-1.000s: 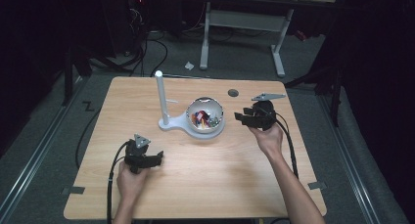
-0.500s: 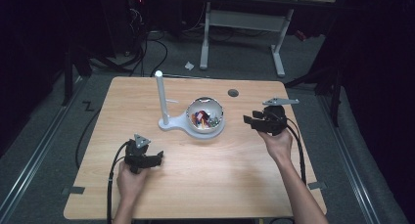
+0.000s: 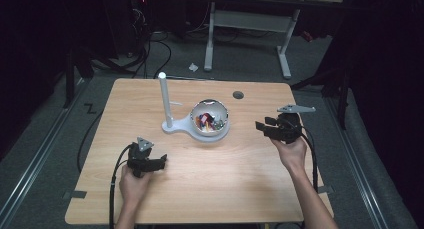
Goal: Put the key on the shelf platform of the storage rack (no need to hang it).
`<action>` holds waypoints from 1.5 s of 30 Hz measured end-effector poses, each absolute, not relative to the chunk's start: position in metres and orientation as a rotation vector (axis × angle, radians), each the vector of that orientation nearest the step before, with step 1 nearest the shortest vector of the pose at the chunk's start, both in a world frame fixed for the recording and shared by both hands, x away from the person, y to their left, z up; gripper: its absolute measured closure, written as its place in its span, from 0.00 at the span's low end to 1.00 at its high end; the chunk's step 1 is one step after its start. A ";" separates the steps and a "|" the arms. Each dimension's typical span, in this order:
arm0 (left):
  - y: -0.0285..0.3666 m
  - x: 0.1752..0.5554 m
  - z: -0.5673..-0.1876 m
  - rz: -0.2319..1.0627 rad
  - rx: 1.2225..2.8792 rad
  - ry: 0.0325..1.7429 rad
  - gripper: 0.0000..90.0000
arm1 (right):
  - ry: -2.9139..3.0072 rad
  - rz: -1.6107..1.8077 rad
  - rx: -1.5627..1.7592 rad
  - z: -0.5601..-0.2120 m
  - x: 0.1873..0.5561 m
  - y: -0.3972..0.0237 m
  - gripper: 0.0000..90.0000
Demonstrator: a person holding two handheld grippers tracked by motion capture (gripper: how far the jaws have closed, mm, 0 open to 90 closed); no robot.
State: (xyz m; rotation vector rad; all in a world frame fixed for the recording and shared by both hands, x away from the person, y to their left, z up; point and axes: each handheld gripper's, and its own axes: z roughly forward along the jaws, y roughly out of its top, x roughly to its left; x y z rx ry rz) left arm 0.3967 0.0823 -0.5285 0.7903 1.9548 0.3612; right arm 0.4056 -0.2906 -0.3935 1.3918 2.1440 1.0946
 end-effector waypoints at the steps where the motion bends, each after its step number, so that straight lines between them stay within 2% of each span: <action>1: 0.082 0.397 -0.528 0.361 0.791 1.954 0.19 | 2.145 1.093 1.387 -0.393 0.404 -0.291 0.58; 22: 0.082 0.397 -0.529 0.362 0.791 1.954 0.19 | 2.101 1.128 1.451 -0.431 0.373 -0.304 0.57; 38: 0.082 0.397 -0.528 0.362 0.789 1.956 0.19 | 2.116 0.969 1.520 -0.504 0.364 -0.301 0.53; 45: 0.082 0.397 -0.528 0.360 0.781 1.961 0.19 | 2.099 0.850 1.460 -0.519 0.361 -0.295 0.51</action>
